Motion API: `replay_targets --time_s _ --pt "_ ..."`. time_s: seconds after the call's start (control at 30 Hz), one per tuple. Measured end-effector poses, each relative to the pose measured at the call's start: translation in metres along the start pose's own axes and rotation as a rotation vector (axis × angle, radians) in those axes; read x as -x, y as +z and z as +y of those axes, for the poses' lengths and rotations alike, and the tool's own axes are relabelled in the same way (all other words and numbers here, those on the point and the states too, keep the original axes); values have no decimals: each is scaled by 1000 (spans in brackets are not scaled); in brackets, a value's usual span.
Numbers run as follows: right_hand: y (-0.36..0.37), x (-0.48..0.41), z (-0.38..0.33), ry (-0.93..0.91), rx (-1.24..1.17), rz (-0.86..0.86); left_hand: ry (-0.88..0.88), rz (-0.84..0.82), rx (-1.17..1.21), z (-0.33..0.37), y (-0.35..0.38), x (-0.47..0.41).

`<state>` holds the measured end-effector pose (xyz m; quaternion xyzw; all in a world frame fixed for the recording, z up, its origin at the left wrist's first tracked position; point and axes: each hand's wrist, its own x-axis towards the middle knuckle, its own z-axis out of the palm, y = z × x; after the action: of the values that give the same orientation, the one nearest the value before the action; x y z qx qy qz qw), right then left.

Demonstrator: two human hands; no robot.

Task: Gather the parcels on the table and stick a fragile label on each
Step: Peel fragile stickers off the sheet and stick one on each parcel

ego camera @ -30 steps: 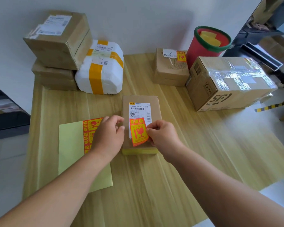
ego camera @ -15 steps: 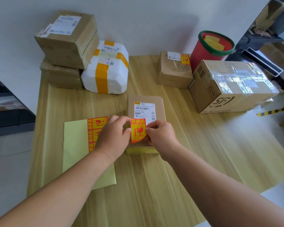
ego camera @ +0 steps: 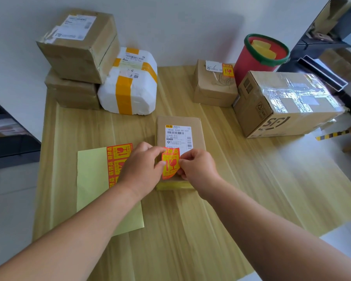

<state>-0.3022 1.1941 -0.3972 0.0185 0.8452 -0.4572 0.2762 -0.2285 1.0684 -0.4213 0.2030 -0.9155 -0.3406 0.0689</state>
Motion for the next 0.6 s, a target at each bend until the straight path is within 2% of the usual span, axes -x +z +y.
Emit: replay_targets --time_s 0.13,0.2,0.37,0.5,0.6 --pt "0 -1 0 -13 52 -2 8 -40 -65 -1 2 0" --pt "-2 0 -1 -68 180 9 8 -55 -94 -2 2 1" --pt "-11 2 9 -402 760 76 30 -79 -148 -2 -1 1" --pt "-8 -4 21 -839 823 190 244 -4 -344 -1 -1 1" --pt "-8 -9 25 -982 971 193 317 -15 -454 -2 3 1"
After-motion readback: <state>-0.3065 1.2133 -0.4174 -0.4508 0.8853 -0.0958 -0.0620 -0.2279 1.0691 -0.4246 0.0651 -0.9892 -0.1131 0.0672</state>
